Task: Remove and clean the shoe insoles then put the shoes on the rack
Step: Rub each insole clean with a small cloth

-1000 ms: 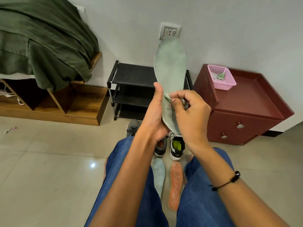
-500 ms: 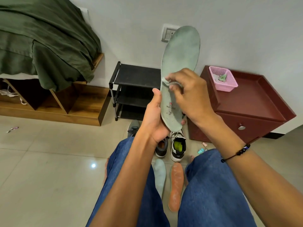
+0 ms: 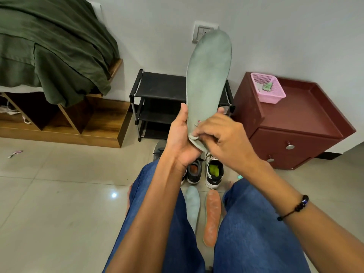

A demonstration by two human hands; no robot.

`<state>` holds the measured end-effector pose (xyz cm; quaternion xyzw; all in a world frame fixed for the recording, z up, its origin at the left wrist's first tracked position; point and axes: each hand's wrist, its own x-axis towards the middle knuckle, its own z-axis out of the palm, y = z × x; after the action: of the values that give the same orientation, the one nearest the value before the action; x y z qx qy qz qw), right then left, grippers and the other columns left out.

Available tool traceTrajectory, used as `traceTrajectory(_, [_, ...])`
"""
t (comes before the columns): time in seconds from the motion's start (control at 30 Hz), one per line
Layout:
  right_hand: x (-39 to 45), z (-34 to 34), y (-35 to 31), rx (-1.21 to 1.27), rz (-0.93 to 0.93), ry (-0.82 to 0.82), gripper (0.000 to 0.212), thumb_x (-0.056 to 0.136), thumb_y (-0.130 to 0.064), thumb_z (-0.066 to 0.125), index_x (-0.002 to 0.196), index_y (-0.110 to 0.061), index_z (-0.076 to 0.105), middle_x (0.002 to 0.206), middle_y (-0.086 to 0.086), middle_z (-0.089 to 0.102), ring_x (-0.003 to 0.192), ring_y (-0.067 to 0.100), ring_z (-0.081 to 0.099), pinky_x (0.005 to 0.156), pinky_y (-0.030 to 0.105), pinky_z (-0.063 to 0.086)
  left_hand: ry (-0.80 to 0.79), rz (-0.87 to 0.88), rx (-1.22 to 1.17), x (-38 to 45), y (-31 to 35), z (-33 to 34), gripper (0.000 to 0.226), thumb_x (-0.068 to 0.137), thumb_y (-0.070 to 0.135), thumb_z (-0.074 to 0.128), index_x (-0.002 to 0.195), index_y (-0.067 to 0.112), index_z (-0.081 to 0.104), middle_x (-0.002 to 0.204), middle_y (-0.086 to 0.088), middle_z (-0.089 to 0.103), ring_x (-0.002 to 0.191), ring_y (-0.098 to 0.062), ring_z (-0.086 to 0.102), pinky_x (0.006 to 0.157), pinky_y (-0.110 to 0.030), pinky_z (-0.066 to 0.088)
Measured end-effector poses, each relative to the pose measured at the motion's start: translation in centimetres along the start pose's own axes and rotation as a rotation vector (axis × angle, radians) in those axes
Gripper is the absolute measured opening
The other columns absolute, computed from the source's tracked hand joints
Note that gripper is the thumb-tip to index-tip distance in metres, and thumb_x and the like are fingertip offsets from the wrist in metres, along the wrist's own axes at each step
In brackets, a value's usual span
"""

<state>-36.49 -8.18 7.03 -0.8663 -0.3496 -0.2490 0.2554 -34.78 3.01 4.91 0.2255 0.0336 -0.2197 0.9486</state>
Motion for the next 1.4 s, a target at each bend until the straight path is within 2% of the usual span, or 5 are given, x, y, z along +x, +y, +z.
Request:
traceTrajectory(0.27, [4.1, -0.1, 1.5, -0.123, 0.118, 0.109, 0.011, 0.074, -0.001, 0.061, 0.078, -0.006, 0.070, 0.075, 0.005, 0.068, 0.074, 0.027, 0.059, 0.068, 0.031, 0.046, -0.028, 0.028, -0.034, 0.3, -0.6, -0.6, 0.064, 0.099, 0.050, 0.024, 0.099, 0.008, 0.071, 0.099, -0.011, 0.069, 0.092, -0.024, 0.066, 0.082, -0.037, 0.054])
traceTrajectory(0.5, [-1.3, 1.9, -2.1, 0.146, 0.103, 0.048, 0.018, 0.070, 0.009, 0.060, 0.075, -0.006, 0.070, 0.076, 0.000, 0.069, 0.076, 0.020, 0.061, 0.077, 0.026, 0.046, -0.049, 0.010, 0.090, 0.2, -0.3, -1.8, 0.074, 0.094, 0.061, 0.019, 0.136, 0.005, 0.044, 0.108, -0.015, 0.065, 0.085, -0.022, 0.066, 0.109, -0.044, 0.033])
traceTrajectory(0.77, [1.9, -2.8, 0.4, 0.122, 0.314, 0.123, 0.015, 0.076, -0.001, 0.060, 0.083, -0.009, 0.071, 0.077, -0.013, 0.062, 0.076, 0.015, 0.062, 0.069, 0.026, 0.050, -0.029, 0.045, 0.063, 0.4, -1.0, -0.1, 0.062, 0.099, 0.052, 0.019, 0.107, 0.009, 0.063, 0.093, -0.012, 0.071, 0.084, -0.024, 0.069, 0.074, -0.037, 0.057])
traceTrajectory(1.17, [-1.4, -0.9, -1.2, 0.109, 0.062, -0.155, 0.015, 0.072, 0.002, 0.060, 0.076, -0.005, 0.073, 0.076, 0.005, 0.069, 0.073, 0.022, 0.063, 0.073, 0.032, 0.046, -0.067, 0.026, 0.101, 0.1, -1.0, -0.3, 0.074, 0.095, 0.059, 0.016, 0.115, 0.005, 0.062, 0.114, -0.018, 0.061, 0.089, -0.024, 0.064, 0.084, -0.032, 0.053])
traceTrajectory(1.4, [1.6, -1.1, 0.8, -0.062, 0.203, 0.073, 0.017, 0.075, -0.001, 0.058, 0.083, -0.003, 0.073, 0.078, 0.012, 0.066, 0.074, 0.029, 0.062, 0.071, 0.038, 0.052, -0.064, 0.064, 0.019, 0.7, -0.8, -0.1, 0.061, 0.098, 0.051, 0.021, 0.114, 0.005, 0.058, 0.101, -0.014, 0.068, 0.093, -0.024, 0.066, 0.090, -0.035, 0.051])
